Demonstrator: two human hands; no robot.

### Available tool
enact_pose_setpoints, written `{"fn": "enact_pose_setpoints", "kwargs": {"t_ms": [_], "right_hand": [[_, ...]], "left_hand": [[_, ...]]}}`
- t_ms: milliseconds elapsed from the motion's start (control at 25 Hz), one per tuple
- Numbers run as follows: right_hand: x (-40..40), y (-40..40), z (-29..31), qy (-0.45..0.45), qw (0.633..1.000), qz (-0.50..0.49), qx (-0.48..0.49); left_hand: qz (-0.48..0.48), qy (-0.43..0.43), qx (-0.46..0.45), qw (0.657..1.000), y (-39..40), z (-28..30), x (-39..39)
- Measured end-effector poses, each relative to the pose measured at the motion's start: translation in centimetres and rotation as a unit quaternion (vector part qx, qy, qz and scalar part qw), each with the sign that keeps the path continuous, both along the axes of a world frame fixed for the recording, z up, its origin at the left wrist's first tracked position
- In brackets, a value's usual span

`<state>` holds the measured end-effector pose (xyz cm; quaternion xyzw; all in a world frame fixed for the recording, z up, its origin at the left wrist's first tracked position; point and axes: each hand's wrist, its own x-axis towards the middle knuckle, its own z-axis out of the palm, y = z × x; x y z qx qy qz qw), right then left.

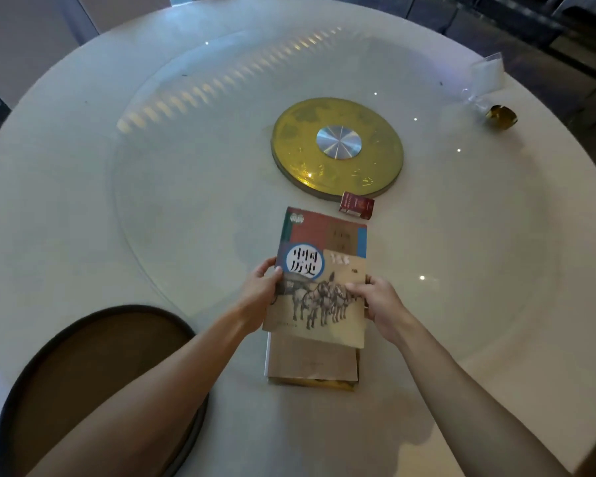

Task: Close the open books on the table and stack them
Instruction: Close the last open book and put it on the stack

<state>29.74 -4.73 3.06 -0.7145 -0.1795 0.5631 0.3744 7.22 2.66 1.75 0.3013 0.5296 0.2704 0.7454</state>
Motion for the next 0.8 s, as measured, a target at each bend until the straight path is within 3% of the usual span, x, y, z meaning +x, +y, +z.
{"fn": "enact_pose_setpoints", "kwargs": {"t_ms": [160,400,640,800], "right_hand": [[-0.9,-3.2,-3.0,-0.086,0.995,0.016,-0.04],[-2.3,-6.7,-5.4,-0.24,0.961,0.112,-0.078],[-2.1,-7.4,-6.4,-0.316,0.941,0.094,-0.073],[-1.6,-6.6,-6.6,-0.298,0.948,0.082,-0.08]], "left_hand": [[-0.018,0.164,0.02,0.986,-3.7,-2.8,-0.3],[-0.084,0.34,0.095,0.932,-6.7,-4.6,-1.7],[-0.166,0.345,0.13,0.915,-7.0,-5.1,-1.1],[-0.172,0.352,0.147,0.908,-7.0,-5.2,-1.1]]}}
